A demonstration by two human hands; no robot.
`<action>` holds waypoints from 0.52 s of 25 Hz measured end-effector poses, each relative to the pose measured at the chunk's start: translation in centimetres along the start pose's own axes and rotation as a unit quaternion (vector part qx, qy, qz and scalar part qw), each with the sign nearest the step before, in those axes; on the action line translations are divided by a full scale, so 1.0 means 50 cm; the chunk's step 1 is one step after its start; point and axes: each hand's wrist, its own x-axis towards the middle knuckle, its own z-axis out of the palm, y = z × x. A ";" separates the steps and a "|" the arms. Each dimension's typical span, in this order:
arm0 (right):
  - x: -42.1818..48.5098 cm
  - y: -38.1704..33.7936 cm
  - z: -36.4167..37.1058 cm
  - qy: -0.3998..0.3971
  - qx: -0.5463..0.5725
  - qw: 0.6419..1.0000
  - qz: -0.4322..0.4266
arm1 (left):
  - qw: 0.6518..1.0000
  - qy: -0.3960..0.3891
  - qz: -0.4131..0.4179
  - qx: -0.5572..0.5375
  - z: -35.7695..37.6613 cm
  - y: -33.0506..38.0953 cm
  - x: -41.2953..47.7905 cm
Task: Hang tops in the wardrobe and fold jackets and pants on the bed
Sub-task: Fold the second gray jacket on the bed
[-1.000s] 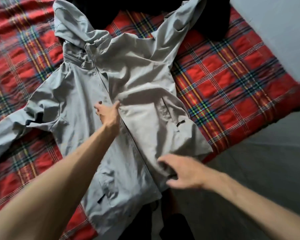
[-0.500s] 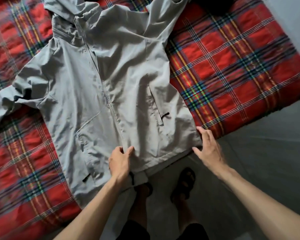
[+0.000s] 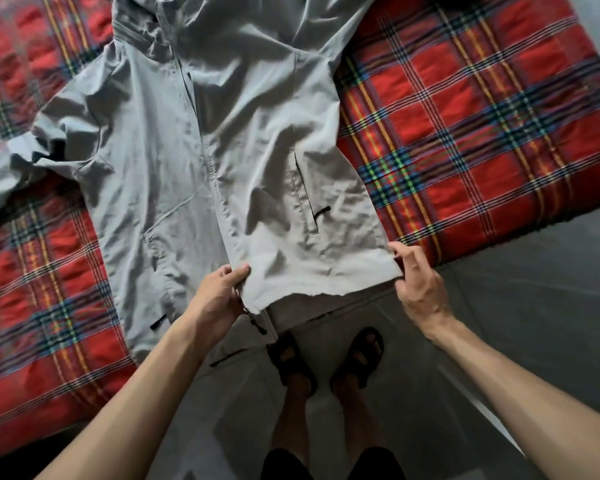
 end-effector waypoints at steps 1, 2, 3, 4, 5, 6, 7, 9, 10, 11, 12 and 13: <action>0.000 0.006 -0.004 0.026 0.016 0.999 0.012 | 1.000 -0.013 0.004 0.009 -0.008 -0.011 0.002; -0.006 0.012 -0.006 0.056 0.044 0.997 0.034 | 0.999 -0.024 0.009 0.030 -0.018 -0.028 0.005; -0.015 0.017 -0.010 0.084 0.083 0.990 0.073 | 0.998 -0.035 0.010 0.055 -0.021 -0.047 0.001; -0.026 0.024 -0.015 0.096 0.126 0.979 0.129 | 0.996 -0.044 0.006 0.077 -0.026 -0.074 0.000; -0.034 0.030 -0.018 0.085 0.166 0.964 0.190 | 0.994 -0.048 -0.001 0.102 -0.027 -0.097 -0.007; -0.040 0.034 -0.017 0.047 0.196 0.948 0.248 | 0.990 -0.037 -0.008 0.136 -0.032 -0.119 -0.005; -0.047 0.040 -0.010 -0.001 0.218 0.933 0.287 | 0.986 -0.020 -0.007 0.166 -0.037 -0.137 0.000; -0.050 0.046 0.007 -0.039 0.261 0.907 0.329 | 0.981 0.020 0.009 0.193 -0.041 -0.156 0.013; -0.044 0.041 0.008 -0.025 0.276 0.898 0.343 | 0.980 0.033 0.019 0.195 -0.043 -0.157 0.019; -0.034 0.038 0.009 -0.012 0.283 0.894 0.348 | 0.980 0.041 0.030 0.191 -0.039 -0.156 0.021; -0.026 0.033 0.005 -0.012 0.273 0.896 0.349 | 0.980 0.047 0.048 0.188 -0.037 -0.155 0.022; -0.020 0.030 0.003 -0.020 0.248 0.905 0.345 | 0.980 0.050 0.067 0.182 -0.032 -0.151 0.019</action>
